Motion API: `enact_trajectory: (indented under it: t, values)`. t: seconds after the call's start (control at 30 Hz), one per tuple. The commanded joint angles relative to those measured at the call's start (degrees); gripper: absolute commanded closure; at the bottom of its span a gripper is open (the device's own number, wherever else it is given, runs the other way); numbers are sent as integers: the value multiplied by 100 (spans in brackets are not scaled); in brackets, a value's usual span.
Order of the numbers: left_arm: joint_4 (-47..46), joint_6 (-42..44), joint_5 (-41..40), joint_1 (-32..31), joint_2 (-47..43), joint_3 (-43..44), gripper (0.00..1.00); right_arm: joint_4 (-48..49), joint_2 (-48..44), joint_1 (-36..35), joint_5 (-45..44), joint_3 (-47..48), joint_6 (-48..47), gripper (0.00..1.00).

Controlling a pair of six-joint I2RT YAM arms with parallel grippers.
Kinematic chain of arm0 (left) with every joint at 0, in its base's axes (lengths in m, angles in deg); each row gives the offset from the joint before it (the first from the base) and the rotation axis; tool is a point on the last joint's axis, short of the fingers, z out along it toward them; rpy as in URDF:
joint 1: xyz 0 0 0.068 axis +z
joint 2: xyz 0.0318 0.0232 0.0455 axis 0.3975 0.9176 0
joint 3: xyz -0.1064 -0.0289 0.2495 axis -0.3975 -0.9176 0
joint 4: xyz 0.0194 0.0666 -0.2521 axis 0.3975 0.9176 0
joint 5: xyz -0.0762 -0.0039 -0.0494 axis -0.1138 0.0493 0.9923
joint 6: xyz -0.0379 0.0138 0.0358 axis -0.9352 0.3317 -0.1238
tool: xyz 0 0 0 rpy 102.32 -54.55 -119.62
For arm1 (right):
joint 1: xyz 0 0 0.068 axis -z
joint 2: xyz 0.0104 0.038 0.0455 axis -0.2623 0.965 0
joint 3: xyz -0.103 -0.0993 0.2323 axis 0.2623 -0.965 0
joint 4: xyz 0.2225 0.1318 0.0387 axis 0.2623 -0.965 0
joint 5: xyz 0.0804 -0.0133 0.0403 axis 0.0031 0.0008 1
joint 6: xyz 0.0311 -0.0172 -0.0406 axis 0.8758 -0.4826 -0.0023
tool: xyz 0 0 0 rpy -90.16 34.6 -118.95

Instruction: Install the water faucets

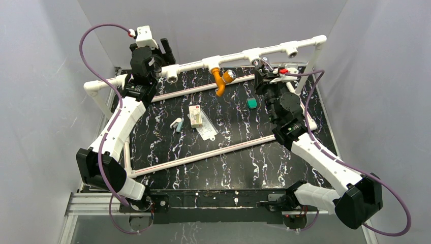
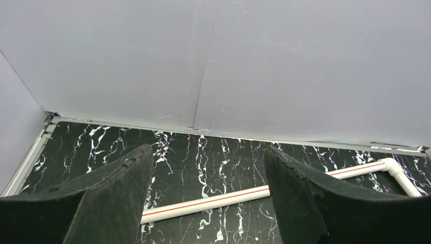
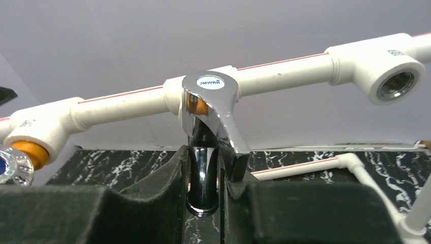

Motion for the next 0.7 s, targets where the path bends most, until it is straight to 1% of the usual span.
enact_trajectory:
  t: [0.0, 0.2, 0.47, 0.67]
  values:
    - [1884, -51, 490, 27, 284, -660, 23, -173, 86, -48, -128, 222, 1221, 99]
    - [1882, -61, 513, 48, 267, -678, 23, -291, 22, -50, -276, 280, 2232, 99]
    - [1879, -61, 526, 53, 239, -691, 23, -619, -62, -40, -528, 334, 3950, 99]
    - [1880, -61, 524, 55, 214, -705, 23, -682, -94, -35, -611, 231, 4997, 99]
